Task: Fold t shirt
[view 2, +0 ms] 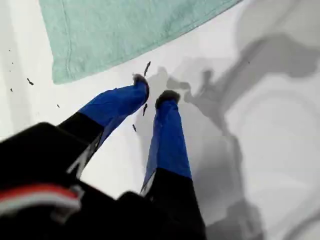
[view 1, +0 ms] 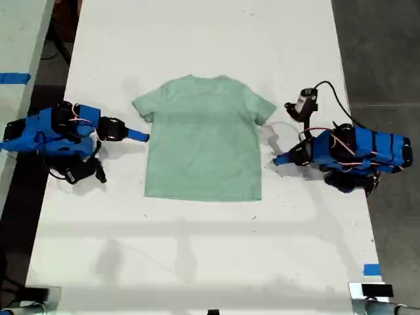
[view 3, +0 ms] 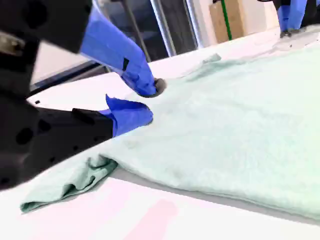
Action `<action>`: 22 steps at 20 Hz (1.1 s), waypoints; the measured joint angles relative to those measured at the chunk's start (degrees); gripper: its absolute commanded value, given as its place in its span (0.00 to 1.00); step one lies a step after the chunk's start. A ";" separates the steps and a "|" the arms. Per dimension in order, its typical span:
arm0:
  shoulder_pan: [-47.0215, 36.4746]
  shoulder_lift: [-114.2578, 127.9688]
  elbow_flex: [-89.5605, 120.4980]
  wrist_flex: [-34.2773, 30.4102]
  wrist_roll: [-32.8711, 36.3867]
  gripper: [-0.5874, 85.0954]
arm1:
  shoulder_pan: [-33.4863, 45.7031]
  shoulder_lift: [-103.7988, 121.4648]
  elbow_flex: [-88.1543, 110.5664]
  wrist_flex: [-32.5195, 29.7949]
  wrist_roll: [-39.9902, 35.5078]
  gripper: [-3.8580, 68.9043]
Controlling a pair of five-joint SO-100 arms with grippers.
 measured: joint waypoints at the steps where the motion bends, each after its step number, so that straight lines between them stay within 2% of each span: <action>1: 0.00 0.00 0.00 0.00 0.00 0.06 | 0.00 0.00 0.00 0.00 0.00 0.14; 13: 0.00 0.00 0.00 0.00 0.00 0.06 | 0.00 0.00 0.00 0.00 0.00 0.14; 15: 0.00 0.00 0.00 0.00 0.00 0.07 | 0.53 0.00 0.00 0.00 3.87 0.17; 16: -0.88 0.00 0.00 0.00 -0.09 0.17 | 1.05 0.00 0.00 0.00 8.26 0.13; 17: -2.02 0.00 0.00 0.00 -2.90 0.36 | 3.60 0.00 0.00 -0.44 11.16 0.13; 18: -2.46 0.00 0.00 -0.09 -9.40 0.44 | 7.73 0.00 0.00 -3.52 11.16 0.09; 19: -0.97 0.00 0.00 -0.70 -15.82 0.35 | 11.51 -0.09 -0.18 -7.12 11.60 0.09; 20: 1.41 0.00 0.00 -1.32 -19.16 0.24 | 13.89 -1.76 -1.49 -9.14 11.60 0.10; 21: 1.05 0.00 0.00 -3.43 -18.11 0.03 | 17.75 -8.61 -5.36 -9.49 11.25 0.10; 22: 0.09 0.00 0.00 -4.83 -16.17 0.00 | 22.59 -15.91 -10.99 -9.49 9.67 0.10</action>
